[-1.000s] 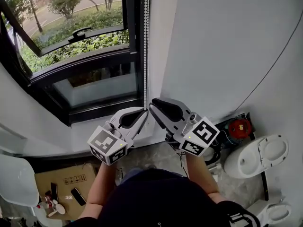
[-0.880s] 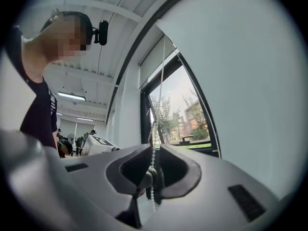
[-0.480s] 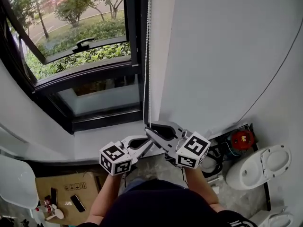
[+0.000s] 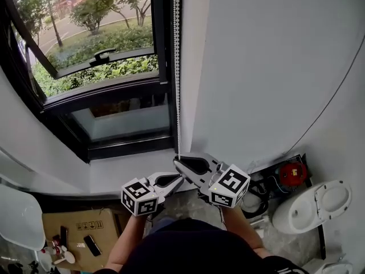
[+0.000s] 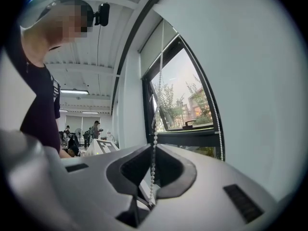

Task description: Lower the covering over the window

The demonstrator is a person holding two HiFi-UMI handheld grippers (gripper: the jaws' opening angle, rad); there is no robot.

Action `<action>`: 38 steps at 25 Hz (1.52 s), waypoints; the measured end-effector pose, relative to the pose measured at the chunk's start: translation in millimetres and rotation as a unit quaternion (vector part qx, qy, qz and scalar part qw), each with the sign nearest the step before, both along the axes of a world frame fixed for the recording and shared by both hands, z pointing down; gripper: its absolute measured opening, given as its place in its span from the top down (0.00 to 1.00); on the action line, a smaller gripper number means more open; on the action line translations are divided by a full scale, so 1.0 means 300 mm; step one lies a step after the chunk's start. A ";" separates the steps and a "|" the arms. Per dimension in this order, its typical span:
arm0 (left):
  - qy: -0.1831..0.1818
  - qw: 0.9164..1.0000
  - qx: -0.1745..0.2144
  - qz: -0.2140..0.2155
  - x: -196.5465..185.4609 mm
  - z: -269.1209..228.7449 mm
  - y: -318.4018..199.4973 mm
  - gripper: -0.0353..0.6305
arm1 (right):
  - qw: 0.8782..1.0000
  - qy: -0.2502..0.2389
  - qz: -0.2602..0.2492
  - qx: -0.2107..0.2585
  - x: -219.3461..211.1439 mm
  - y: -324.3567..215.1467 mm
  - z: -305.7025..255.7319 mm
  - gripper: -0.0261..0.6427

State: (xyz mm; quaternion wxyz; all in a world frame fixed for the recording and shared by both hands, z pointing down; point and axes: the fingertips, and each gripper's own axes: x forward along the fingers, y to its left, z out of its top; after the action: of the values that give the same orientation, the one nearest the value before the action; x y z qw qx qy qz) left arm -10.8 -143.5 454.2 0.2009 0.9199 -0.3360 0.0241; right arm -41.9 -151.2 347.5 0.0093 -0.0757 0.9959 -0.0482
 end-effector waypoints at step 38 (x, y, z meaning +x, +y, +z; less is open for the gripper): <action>0.048 0.996 0.025 0.074 -0.007 0.011 0.135 0.73 | 0.985 0.121 -0.070 -0.103 -0.026 0.039 0.197 0.94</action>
State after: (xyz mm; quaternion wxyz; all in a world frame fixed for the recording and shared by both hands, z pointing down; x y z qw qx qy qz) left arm -13.0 -103.1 457.5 0.1911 0.9471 -0.2574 -0.0134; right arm -49.7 -139.6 406.8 -0.1227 -0.0113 0.9822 -0.1419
